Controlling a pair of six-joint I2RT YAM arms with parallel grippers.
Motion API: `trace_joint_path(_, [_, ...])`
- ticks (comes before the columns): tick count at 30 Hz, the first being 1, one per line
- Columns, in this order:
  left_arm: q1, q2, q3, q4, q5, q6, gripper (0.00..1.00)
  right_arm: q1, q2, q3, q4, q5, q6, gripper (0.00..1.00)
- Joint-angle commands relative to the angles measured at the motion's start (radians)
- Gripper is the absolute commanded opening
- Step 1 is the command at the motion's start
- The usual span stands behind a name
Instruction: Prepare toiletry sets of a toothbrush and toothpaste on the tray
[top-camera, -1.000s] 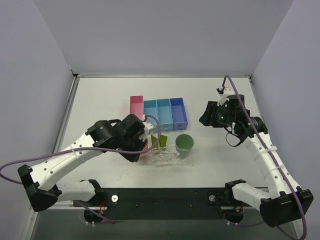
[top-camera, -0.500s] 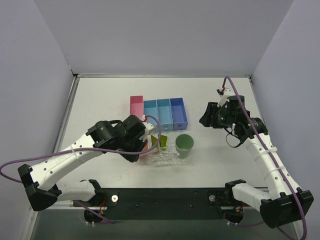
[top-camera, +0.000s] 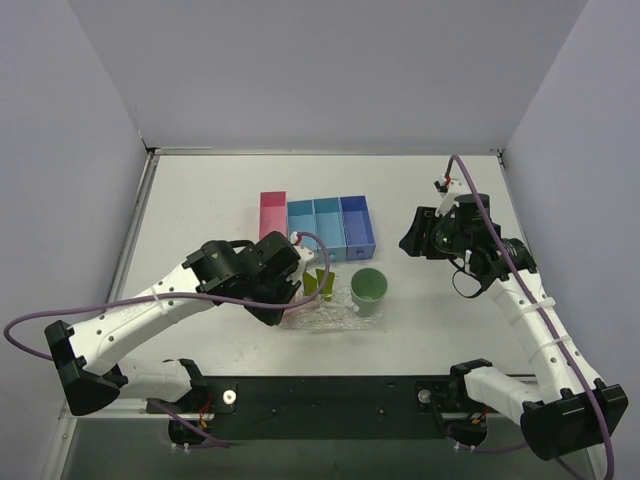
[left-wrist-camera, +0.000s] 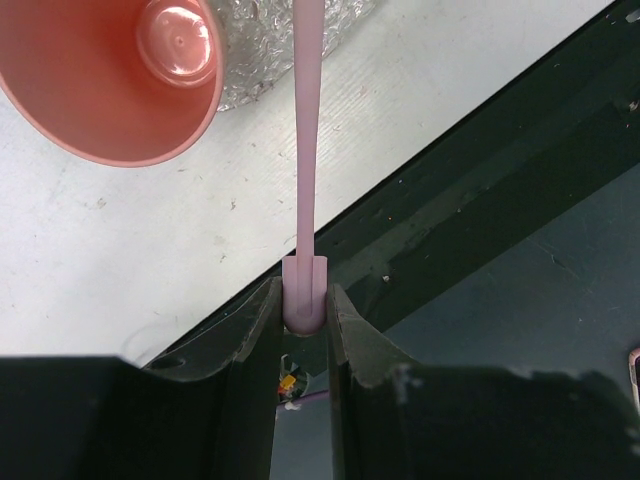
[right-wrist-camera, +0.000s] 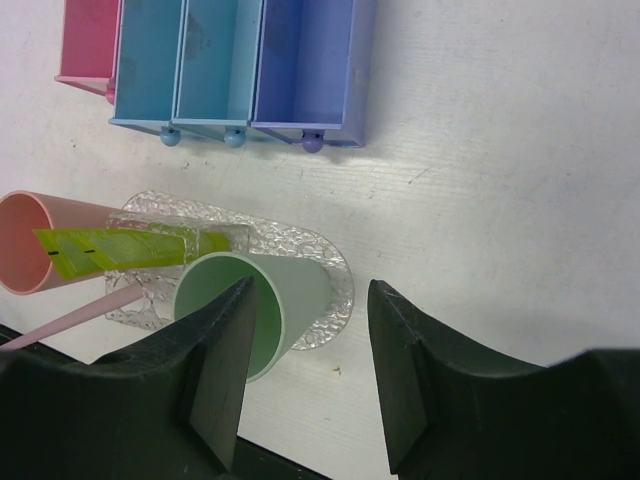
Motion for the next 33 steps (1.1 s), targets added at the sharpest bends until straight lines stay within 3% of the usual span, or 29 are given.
trace_joint_path(1, [-0.011,0.009,0.056,0.001,-0.024,-0.026,0.00,-0.008,-0.028,-0.005,0.008,0.020,-0.020,0.44])
trace_joint_path(33, [-0.056,0.126,0.123,-0.048,-0.097,-0.080,0.00,-0.019,-0.011,-0.028,0.019,0.022,-0.069,0.44])
